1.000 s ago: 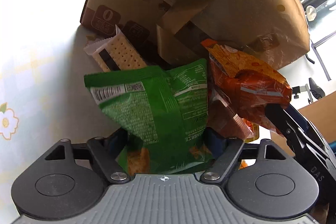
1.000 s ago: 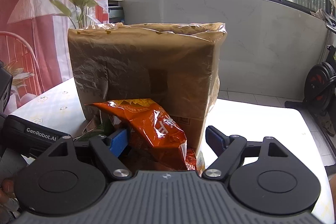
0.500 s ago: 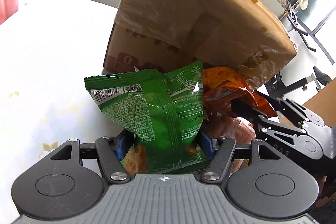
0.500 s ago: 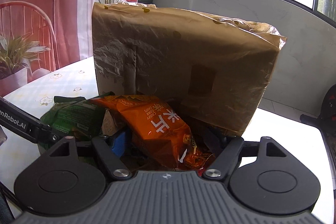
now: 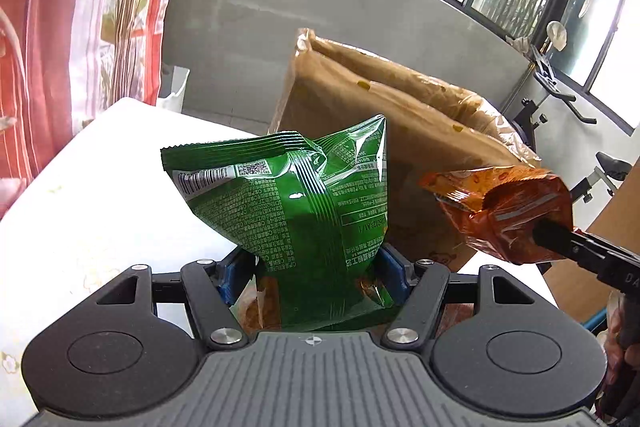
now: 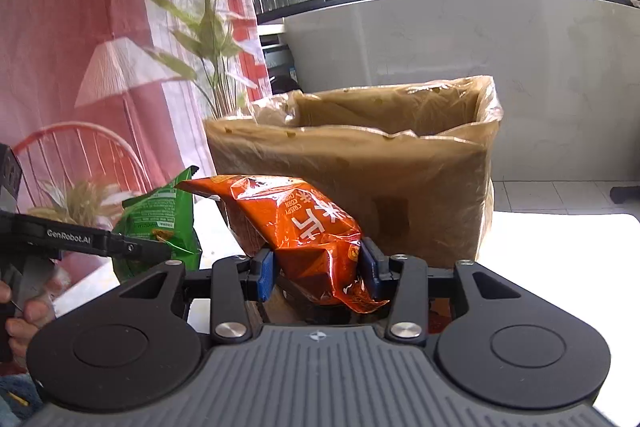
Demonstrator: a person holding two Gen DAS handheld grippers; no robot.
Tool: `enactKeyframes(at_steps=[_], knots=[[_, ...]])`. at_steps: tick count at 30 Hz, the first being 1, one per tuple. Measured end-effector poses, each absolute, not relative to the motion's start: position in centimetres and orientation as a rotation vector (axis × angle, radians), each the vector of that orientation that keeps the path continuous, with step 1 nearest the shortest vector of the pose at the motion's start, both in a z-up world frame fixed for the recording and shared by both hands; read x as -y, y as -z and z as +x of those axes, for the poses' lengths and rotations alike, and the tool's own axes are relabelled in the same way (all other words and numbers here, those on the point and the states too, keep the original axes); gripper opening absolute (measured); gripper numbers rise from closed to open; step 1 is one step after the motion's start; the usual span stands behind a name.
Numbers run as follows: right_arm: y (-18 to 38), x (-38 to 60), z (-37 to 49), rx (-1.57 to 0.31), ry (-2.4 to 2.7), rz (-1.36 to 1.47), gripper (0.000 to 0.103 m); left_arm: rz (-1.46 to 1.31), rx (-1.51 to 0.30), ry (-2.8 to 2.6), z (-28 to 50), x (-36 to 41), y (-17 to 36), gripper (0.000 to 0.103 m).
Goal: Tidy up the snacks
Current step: 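Carry both chip bags over the box, drop them in, open both tools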
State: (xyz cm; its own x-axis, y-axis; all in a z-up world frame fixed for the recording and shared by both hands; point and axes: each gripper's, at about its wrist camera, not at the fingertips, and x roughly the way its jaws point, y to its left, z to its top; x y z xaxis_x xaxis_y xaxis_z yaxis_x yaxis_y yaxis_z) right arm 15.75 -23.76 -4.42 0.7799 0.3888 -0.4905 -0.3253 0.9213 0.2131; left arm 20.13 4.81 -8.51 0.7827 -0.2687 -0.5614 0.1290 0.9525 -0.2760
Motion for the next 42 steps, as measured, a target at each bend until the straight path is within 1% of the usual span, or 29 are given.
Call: enactKeyframes(at_steps=[5,9,14,17,21,27,30,36,40,42], knots=[[-0.8,25.3,15.0,-0.428,-0.417,0.214,0.044,-0.181,-0.518,0.238,20.0,-4.7,4.0,0.069],[-4.2,26.3,16.1,-0.337,-0.417,0.269,0.044,-0.136,-0.426,0.265,21.0,-3.1,0.4,0.069],[-6.0,26.3,19.3,-0.291,-0.377,0.229,0.044,-0.105,-0.362,0.308,23.6,-1.1,-2.1,0.069],[-5.5,26.0,21.7,-0.322,-0.356,0.232,0.044,-0.088,-0.368,0.321,26.0,-0.1,-2.7,0.069],[-3.9,25.1,24.7,-0.377,-0.283,0.150,0.044,-0.091,-0.425,0.343,30.5,1.5,-2.2,0.069],[-0.8,23.4,27.6,-0.430,-0.239,-0.020,0.044,-0.076,-0.500,0.361,36.1,3.5,-0.6,0.070],[0.2,22.4,28.8,-0.434,-0.234,-0.120,0.044,-0.058,-0.523,0.361,37.6,4.5,-0.2,0.071],[1.6,21.0,31.1,-0.458,-0.232,-0.213,0.045,-0.019,-0.538,0.367,40.0,4.8,0.1,0.084],[2.3,20.2,32.5,-0.493,-0.220,-0.243,0.048,-0.012,-0.531,0.356,39.7,4.5,0.1,0.085],[2.5,20.1,32.9,-0.511,-0.228,-0.233,0.054,-0.031,-0.535,0.352,39.5,3.9,0.3,0.085]])
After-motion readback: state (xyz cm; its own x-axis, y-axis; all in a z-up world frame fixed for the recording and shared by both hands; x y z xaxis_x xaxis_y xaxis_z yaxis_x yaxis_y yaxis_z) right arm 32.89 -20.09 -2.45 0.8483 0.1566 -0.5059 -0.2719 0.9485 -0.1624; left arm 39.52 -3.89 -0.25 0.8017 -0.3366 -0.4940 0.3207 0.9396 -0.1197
